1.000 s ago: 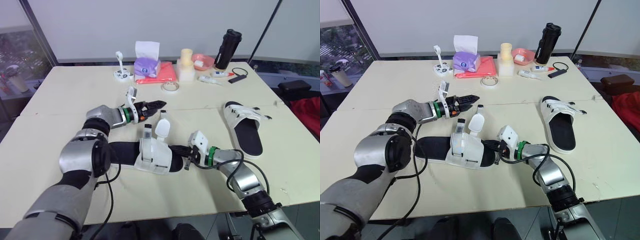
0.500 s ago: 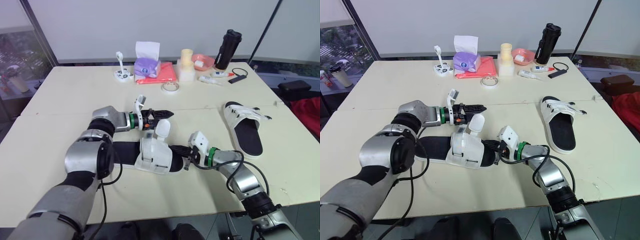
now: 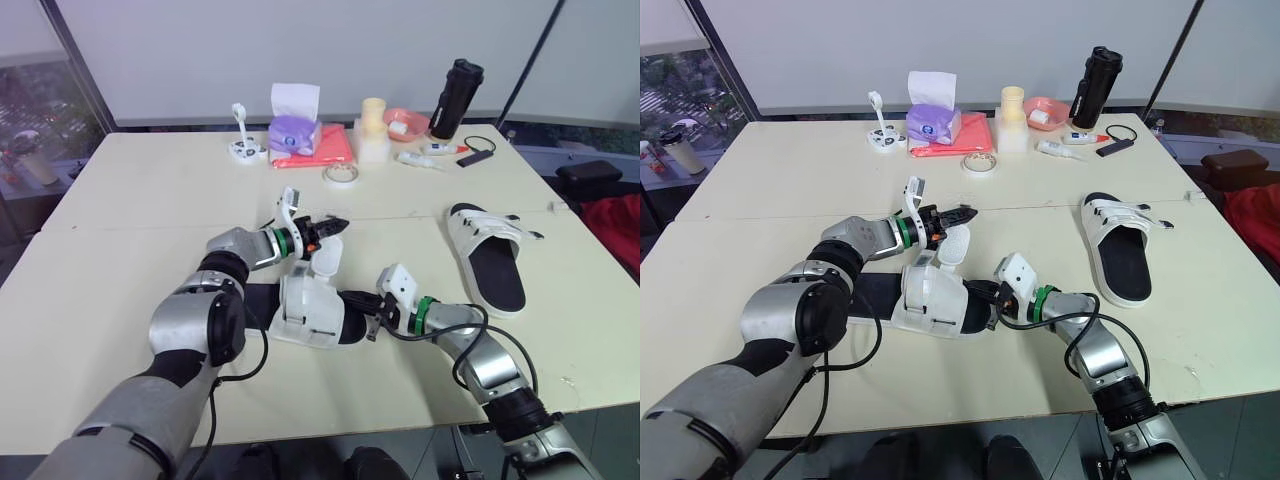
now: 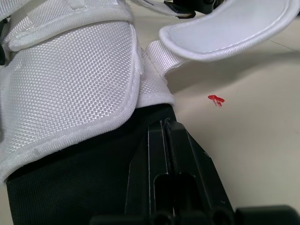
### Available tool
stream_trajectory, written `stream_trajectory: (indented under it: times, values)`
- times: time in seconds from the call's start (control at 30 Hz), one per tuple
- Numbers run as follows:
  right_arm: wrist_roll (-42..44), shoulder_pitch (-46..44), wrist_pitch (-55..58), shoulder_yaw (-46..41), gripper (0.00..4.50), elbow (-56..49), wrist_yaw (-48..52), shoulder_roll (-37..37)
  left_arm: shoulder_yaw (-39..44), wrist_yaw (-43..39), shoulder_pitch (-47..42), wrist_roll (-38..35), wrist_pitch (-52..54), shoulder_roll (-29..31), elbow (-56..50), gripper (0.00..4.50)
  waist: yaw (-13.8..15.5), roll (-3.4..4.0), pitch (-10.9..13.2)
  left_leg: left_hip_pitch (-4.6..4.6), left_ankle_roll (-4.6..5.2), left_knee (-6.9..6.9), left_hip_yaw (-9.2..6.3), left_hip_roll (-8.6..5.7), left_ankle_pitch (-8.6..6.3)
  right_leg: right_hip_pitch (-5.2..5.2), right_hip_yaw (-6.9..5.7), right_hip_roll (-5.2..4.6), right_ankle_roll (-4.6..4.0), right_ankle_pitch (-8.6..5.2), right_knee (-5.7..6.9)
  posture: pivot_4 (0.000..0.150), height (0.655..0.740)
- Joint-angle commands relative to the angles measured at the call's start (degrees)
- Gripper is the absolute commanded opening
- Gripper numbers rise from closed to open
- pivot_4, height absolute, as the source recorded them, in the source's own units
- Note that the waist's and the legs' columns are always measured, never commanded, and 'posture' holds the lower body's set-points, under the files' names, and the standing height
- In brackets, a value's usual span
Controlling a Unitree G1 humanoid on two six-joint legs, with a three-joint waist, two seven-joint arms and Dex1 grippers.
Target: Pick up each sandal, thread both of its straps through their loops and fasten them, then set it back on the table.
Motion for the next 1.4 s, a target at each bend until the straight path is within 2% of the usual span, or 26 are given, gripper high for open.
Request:
stream_trajectory:
  times: [0.03,0.13,0.3,0.37,0.43,0.5,0.57,0.63,0.73,0.93,1.07,1.17,1.27,1.3,1.37,1.4]
  values:
    - [-3.1,3.7,5.2,3.2,0.0,4.3,-0.2,-0.2,-0.3,-4.3,-1.8,-0.4,0.3,0.8,-1.8,0.03,0.0,0.0,0.0,0.0,0.0,0.0,0.0,0.0,0.0,0.0,0.0,0.0,0.0,0.0,0.0,0.15,0.74]
    - [-3.2,3.6,5.1,3.2,0.0,4.4,-0.4,-0.1,-3.2,-7.7,-1.9,1.9,-2.7,1.4,-3.7,0.03,0.0,0.0,0.0,0.0,0.0,0.0,0.0,0.0,0.0,0.0,0.0,0.01,0.0,0.0,0.0,0.15,0.74]
    - [-3.0,4.3,4.9,2.8,0.0,4.4,-0.7,-0.3,-18.8,-18.3,5.6,12.2,-21.7,2.5,-20.0,0.03,0.0,0.08,0.0,0.01,-0.04,-0.02,0.01,0.0,0.03,0.02,0.0,0.01,0.0,0.0,0.0,0.15,0.74]
    - [-3.0,4.5,4.7,2.8,0.0,4.6,-0.5,-0.4,-25.8,-20.3,12.5,17.5,-33.7,4.7,-29.7,0.03,0.1,0.19,-0.1,0.06,-0.21,-0.07,0.04,0.03,0.12,0.04,0.03,0.0,-0.01,0.0,-0.02,0.15,0.74]
    - [-3.1,4.5,4.5,2.8,0.0,4.9,-0.5,-0.4,-32.2,-19.3,19.2,24.1,-51.6,8.2,-36.5,0.03,0.2,0.3,-0.2,0.14,-0.25,-0.11,0.06,0.11,0.14,0.13,0.05,0.0,-0.01,0.0,-0.07,0.15,0.74]
    - [-3.1,4.3,4.2,2.7,0.0,5.4,-0.4,-0.4,-37.4,-15.8,23.5,31.6,-71.2,12.8,-38.5,0.03,0.4,0.27,-0.3,0.25,-0.06,-0.14,0.07,0.14,0.03,0.26,0.07,-0.03,-0.01,0.0,-0.16,0.15,0.74]
    - [-3.2,4.0,3.9,2.6,0.0,6.1,-0.3,-0.2,-39.2,-9.3,24.3,36.7,-84.6,15.8,-36.3,0.03,0.8,0.19,-0.3,0.39,-0.03,-0.12,0.07,0.19,0.02,0.38,0.09,-0.04,-0.03,0.01,-0.2,0.15,0.74]
    - [-3.3,3.8,3.7,2.5,0.0,6.7,-0.3,-0.1,-38.0,0.3,23.1,39.8,-91.8,16.3,-32.4,0.03,1.2,0.12,-0.4,0.5,0.01,-0.1,0.08,0.18,-0.01,0.47,0.13,-0.05,-0.05,0.03,-0.19,0.15,0.74]
    - [-3.6,3.5,3.3,2.8,0.0,7.6,-0.2,0.4,-38.0,23.2,19.5,54.5,-101.3,18.9,-28.3,0.03,1.3,-0.13,-0.5,0.55,0.08,-0.06,0.06,0.17,0.01,0.54,0.14,-0.05,-0.02,0.05,-0.18,0.15,0.74]
    - [-3.9,2.2,2.7,2.9,0.0,9.1,0.2,0.7,-43.0,60.5,13.6,75.6,-101.0,22.1,-25.0,0.03,1.1,-0.13,-0.5,0.53,0.1,-0.08,0.09,0.09,0.01,0.41,0.17,-0.01,0.01,0.07,-0.07,0.15,0.74]
    - [-4.1,2.1,2.3,2.5,0.0,9.5,0.5,0.3,-48.0,77.5,11.3,84.0,-101.3,24.5,-24.2,0.03,1.1,-0.13,-0.5,0.45,0.1,-0.07,0.12,0.1,0.01,0.31,0.17,0.0,0.01,0.06,0.01,0.15,0.74]
    - [-4.2,2.6,2.3,2.5,0.0,9.3,0.6,0.0,-51.8,81.1,10.2,86.6,-101.1,25.4,-21.2,0.96,1.2,-0.18,-0.5,0.44,0.1,-0.07,0.15,0.1,0.02,0.3,0.15,0.0,0.01,0.07,0.02,0.15,0.74]
    - [-4.3,2.7,2.4,2.5,0.0,9.2,0.7,-0.1,-53.4,83.7,9.2,85.9,-101.9,25.5,-18.3,2.37,1.2,-0.14,-0.6,0.52,0.1,-0.07,0.18,0.03,0.01,0.39,0.14,0.01,0.02,0.06,0.01,0.15,0.74]
    - [-4.4,2.8,2.3,2.4,0.0,9.3,0.7,-0.1,-53.1,83.5,8.9,84.4,-102.5,25.3,-17.0,2.99,1.2,-0.15,-0.6,0.55,0.1,-0.08,0.2,0.01,0.01,0.42,0.13,0.0,0.03,0.05,0.01,0.15,0.74]
    - [-4.5,2.7,2.3,2.4,0.0,9.5,0.8,-0.1,-51.8,79.5,8.4,80.3,-103.7,24.5,-13.7,4.02,1.3,-0.15,-0.6,0.55,0.1,-0.08,0.2,0.01,0.01,0.41,0.13,0.01,0.02,0.06,0.01,0.15,0.74]
    - [-4.5,2.7,2.2,2.4,0.0,9.6,0.8,-0.1,-51.3,77.3,8.3,78.1,-104.8,24.3,-12.5,4.02,1.3,-0.16,-0.6,0.54,0.1,-0.08,0.2,0.0,0.01,0.4,0.12,0.02,0.02,0.05,0.02,0.15,0.74]
